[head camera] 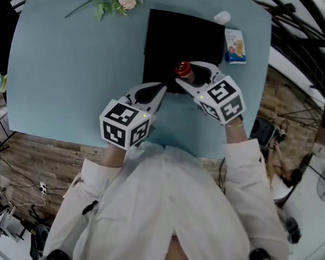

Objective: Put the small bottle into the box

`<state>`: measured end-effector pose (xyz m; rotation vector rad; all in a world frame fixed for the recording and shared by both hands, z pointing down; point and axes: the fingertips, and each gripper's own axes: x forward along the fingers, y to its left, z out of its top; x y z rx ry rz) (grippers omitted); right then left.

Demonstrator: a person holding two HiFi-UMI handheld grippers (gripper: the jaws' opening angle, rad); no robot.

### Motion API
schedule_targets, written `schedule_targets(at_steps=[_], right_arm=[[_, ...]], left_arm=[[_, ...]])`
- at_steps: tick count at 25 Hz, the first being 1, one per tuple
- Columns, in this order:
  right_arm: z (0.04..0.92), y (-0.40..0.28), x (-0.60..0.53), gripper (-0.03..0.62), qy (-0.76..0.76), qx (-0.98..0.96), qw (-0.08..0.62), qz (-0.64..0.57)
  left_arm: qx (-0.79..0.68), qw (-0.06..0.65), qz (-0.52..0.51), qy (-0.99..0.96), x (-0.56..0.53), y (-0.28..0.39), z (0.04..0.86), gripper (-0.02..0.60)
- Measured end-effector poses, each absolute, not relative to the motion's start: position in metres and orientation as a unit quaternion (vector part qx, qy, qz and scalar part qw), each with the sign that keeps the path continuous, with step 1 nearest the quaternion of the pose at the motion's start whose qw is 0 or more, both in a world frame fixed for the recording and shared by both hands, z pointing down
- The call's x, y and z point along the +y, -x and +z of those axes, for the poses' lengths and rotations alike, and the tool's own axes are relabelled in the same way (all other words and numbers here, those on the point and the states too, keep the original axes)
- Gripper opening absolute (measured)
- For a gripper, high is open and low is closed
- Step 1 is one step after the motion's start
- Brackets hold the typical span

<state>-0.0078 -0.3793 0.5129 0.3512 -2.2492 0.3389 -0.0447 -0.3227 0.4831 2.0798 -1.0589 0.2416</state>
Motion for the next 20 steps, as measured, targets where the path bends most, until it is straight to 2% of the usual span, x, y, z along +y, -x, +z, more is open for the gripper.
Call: schedule_targets(at_steps=[9,20], right_arm=[[0.546,0.006,-0.377,0.207,-0.095,-0.854,0.5,0.111],[0.566,0.012,-0.374,0.207,-0.07,-0.833,0.536,0.118]], left_arm=[[-0.415,0.393,0.093,-0.815,-0.325,0.046,0.488,0.003],[-0.413,0.401,0.099,-0.811,-0.323,0.052,0.496,0.003]])
